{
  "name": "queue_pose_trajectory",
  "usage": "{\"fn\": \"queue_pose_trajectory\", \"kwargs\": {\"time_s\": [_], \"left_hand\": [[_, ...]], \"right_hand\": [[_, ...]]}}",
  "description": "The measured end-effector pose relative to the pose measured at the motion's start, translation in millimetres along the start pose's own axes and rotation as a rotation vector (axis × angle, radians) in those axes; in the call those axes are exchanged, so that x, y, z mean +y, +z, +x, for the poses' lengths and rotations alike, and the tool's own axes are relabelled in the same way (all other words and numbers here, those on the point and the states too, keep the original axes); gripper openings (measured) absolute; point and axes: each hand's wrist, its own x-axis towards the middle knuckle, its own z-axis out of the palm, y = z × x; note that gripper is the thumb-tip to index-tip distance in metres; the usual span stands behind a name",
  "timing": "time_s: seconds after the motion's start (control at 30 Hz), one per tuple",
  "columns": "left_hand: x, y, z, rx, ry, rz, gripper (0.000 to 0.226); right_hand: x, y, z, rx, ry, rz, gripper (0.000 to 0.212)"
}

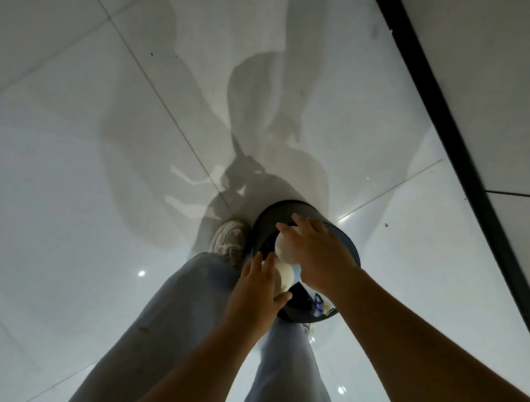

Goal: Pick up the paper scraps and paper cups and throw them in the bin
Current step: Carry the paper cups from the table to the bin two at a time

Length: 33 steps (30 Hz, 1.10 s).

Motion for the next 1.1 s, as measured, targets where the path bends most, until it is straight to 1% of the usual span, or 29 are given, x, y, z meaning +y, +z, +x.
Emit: {"fn": "queue_pose_trajectory", "kwargs": {"time_s": [0.07,0.17,0.33,0.5,0.57,0.63,0.7,0.8,1.1], "left_hand": [[2,-5,-7,0.019,0.001,0.027,0.084],[9,-27,-24,0.069,0.017,0.086,0.081],[38,-93,-70,0.051,0.125,0.201,0.075],[88,-166,-122,0.085,0.296,0.352,0.06],[108,-188,-144,0.092,0.369,0.399,0.058],[125,-204,-168,0.093,0.433,0.47,0.062],[136,-213,-191,0.099,0.489,0.53,0.064],[147,-218,-229,0.101,0.603,0.591,0.061],[155,-210,-347,0.026,0.801,0.746,0.057]], "right_hand": [[-3,-5,-11,0.042,0.015,0.052,0.091],[-11,-17,-36,0.101,0.058,0.14,0.089],[-29,-47,-113,0.218,0.177,0.289,0.084],[-52,-82,-201,0.363,0.338,0.448,0.077],[-63,-93,-236,0.436,0.401,0.506,0.074],[-76,-99,-270,0.5,0.46,0.553,0.072],[-89,-99,-300,0.537,0.511,0.578,0.071],[-113,-90,-341,0.573,0.575,0.608,0.071],[-211,-34,-450,0.725,0.79,0.834,0.071]]}}
